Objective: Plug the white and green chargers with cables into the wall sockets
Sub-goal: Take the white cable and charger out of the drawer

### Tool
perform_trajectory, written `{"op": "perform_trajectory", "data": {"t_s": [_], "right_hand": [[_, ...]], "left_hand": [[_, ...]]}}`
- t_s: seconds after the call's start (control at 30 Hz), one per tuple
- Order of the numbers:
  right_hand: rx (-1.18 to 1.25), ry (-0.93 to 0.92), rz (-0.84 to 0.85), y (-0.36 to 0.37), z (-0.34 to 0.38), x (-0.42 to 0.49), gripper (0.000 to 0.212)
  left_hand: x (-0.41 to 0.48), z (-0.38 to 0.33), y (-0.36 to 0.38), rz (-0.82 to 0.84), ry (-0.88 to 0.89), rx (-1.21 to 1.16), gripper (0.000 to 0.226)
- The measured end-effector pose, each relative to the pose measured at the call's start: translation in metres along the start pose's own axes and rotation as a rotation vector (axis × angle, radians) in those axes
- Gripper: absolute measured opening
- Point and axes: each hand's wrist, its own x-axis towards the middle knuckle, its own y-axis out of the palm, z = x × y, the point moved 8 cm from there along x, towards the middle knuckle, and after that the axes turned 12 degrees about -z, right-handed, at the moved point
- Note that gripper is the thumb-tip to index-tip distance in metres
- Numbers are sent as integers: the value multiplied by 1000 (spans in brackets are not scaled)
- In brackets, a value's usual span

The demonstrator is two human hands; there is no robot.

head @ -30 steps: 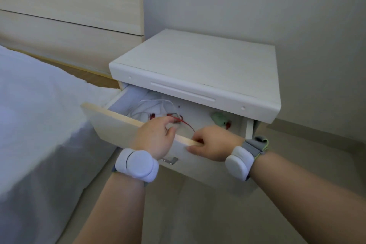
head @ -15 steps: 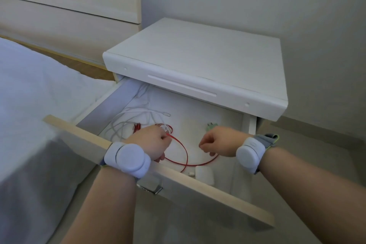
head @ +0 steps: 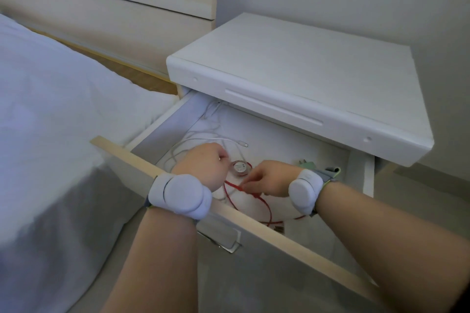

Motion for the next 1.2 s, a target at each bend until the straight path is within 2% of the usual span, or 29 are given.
{"op": "perform_trajectory", "data": {"t_s": [0.13,0.17,0.23,0.27,0.33,0.4,0.47,0.53,0.67,0.7,0.77,0.83,0.93,1.0,1.1,1.17,1.2], "right_hand": [[14,39,-408,-37,0,26,33],[49,69,-432,-39,1,31,43],[113,103,-350,-29,5,43,63],[114,102,-298,-22,7,47,64],[140,51,-275,-20,19,51,40],[273,-34,-388,-38,34,45,23],[383,-128,-490,-65,49,31,22],[432,-260,-538,-93,70,8,19],[462,-455,-656,-143,97,-37,18],[507,-461,-719,-158,96,-47,19],[561,-450,-849,-184,88,-64,20],[427,-409,-932,-201,79,-79,20],[1,-308,-898,-201,59,-89,20],[-155,-267,-891,-199,43,-97,24],[-86,-243,-934,-202,28,-115,23],[88,-231,-900,-196,25,-120,21],[209,-229,-862,-191,26,-119,21]], "left_hand": [[4,8,-9,-54,-32,-21,27],[5,11,-11,-66,-56,-34,28],[8,18,-14,-91,-97,-61,32],[9,19,-15,-112,-106,-79,35],[10,22,-20,-156,-110,-89,44],[11,24,-25,-186,-126,-88,53],[12,28,-28,-211,-143,-75,56],[12,27,-30,-236,-131,-97,50],[10,17,-31,-237,-114,-185,7],[10,12,-29,-236,-90,-174,6],[10,5,-26,-249,-28,-144,22],[8,1,-28,-294,-18,-141,28],[1,-3,-48,-480,-33,-189,20],[-8,-10,-64,-593,-28,-284,14],[-21,-37,-76,-640,111,-432,7],[-24,-56,-67,-510,177,-616,7],[-25,-66,-57,-378,190,-706,20]]}}
